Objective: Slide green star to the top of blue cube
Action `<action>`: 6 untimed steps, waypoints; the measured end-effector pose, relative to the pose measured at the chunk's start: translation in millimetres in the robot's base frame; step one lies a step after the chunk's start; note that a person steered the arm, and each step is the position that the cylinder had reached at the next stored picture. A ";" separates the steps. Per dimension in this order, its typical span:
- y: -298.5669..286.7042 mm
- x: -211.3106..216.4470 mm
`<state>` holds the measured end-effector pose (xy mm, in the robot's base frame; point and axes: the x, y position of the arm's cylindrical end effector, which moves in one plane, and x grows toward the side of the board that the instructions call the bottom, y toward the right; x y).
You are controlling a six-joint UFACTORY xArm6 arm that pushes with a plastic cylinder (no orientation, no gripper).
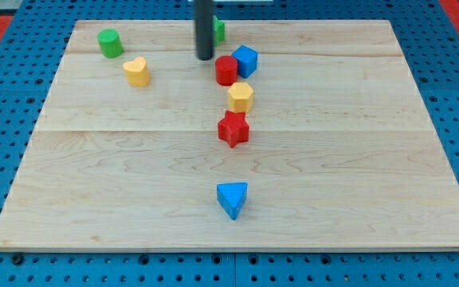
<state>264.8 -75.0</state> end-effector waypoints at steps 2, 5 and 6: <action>-15.1 -70.2; 34.0 -23.9; 3.4 -60.2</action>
